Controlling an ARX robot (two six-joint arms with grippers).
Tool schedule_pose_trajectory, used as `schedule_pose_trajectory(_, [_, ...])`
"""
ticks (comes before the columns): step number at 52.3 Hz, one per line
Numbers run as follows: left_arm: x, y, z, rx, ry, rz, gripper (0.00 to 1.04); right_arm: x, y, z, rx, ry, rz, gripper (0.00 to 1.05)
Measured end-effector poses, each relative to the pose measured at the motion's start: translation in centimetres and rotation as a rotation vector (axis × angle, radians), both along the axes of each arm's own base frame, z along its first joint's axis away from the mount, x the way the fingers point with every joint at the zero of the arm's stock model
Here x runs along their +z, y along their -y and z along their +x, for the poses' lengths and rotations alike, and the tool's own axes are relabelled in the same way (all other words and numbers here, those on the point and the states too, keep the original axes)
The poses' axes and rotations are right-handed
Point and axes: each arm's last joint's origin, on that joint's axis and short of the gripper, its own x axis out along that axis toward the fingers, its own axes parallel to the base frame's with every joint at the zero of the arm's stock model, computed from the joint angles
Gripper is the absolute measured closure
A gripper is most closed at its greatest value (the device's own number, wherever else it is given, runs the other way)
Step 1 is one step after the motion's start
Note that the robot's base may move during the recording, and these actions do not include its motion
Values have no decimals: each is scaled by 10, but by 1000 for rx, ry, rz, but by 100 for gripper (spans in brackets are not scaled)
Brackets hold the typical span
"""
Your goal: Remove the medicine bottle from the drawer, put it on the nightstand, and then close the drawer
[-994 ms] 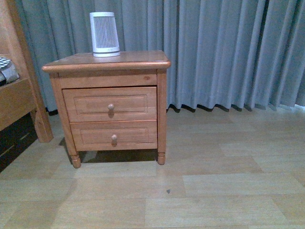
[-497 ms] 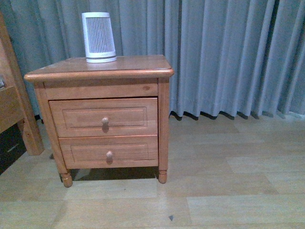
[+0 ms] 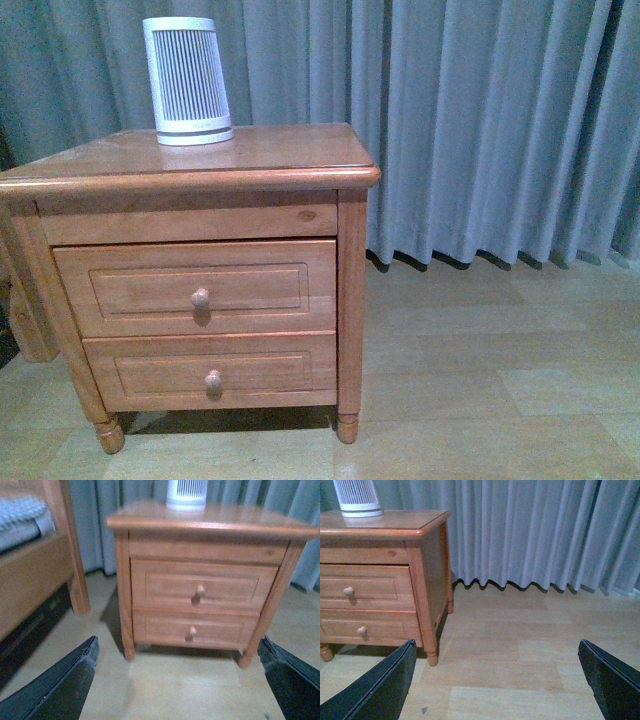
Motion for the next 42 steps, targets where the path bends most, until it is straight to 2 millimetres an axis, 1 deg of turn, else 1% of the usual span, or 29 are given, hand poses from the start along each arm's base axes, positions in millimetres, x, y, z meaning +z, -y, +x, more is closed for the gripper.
schedule_pose_trajectory(2, [3, -1, 2, 3, -134, -47, 7, 0, 0, 0, -2, 0, 0, 7])
schedule_pose_trajectory(4, [7, -2, 6, 10, -206, -84, 7, 0, 0, 0, -1, 0, 0, 7])
schedule_pose_trajectory(6, [17, -4, 15, 12, -248, -111, 7, 0, 0, 0, 0, 0, 0, 7])
schedule_pose_trajectory(8, [32, -5, 26, 10, -235, -124, 7, 0, 0, 0, 0, 0, 0, 7])
schedule_pose_trajectory(10, [61, -7, 47, -12, -170, -123, 7, 0, 0, 0, 0, 0, 0, 7])
schedule_pose_trajectory(13, [88, -8, 73, -31, -100, -113, 7, 0, 0, 0, 0, 0, 0, 7])
schedule_pose_trajectory(14, [92, -8, 77, -33, -93, -111, 7, 0, 0, 0, 0, 0, 0, 7])
schedule_pose_trajectory(15, [99, -8, 86, -39, -77, -108, 7, 0, 0, 0, 0, 0, 0, 7])
schedule_pose_trajectory(17, [116, -6, 115, -71, -47, -85, 7, 0, 0, 0, 0, 0, 0, 7])
schedule_pose_trajectory(18, [120, -4, 131, -78, -44, -71, 7, 0, 0, 0, 0, 0, 0, 7])
schedule_pose_trajectory(19, [121, -4, 137, -77, -41, -66, 7, 0, 0, 0, 0, 0, 0, 7])
schedule_pose_trajectory(20, [122, -2, 147, -85, -46, -63, 7, 0, 0, 0, 0, 0, 0, 7])
schedule_pose_trajectory(21, [122, 0, 158, -95, -55, -59, 7, 0, 0, 0, 0, 0, 0, 7])
schedule_pose_trajectory(24, [112, 11, 206, -122, -86, -29, 7, 0, 0, 0, 0, 0, 0, 7])
schedule_pose_trajectory(28, [94, 24, 244, -134, -124, 1, 7, 0, 0, 0, 0, 0, 0, 7])
schedule_pose_trajectory(30, [84, 29, 257, -134, -143, 8, 7, 0, 0, 0, 0, 0, 0, 7])
schedule_pose_trajectory(33, [63, 39, 280, -148, -187, 19, 7, 0, 0, 0, 0, 0, 0, 7])
schedule_pose_trajectory(34, [59, 40, 283, -147, -192, 21, 7, 0, 0, 0, 0, 0, 0, 7])
schedule_pose_trajectory(37, [35, 49, 302, -152, -241, 29, 7, 0, 0, 0, 0, 0, 0, 7])
schedule_pose_trajectory(38, [32, 51, 304, -155, -249, 30, 7, 0, 0, 0, 1, 0, 0, 7])
schedule_pose_trajectory(39, [22, 54, 310, -157, -269, 32, 7, 0, 0, 0, 0, 0, 0, 7])
schedule_pose_trajectory(42, [4, 58, 320, -154, -304, 38, 7, 0, 0, 0, 0, 0, 0, 7])
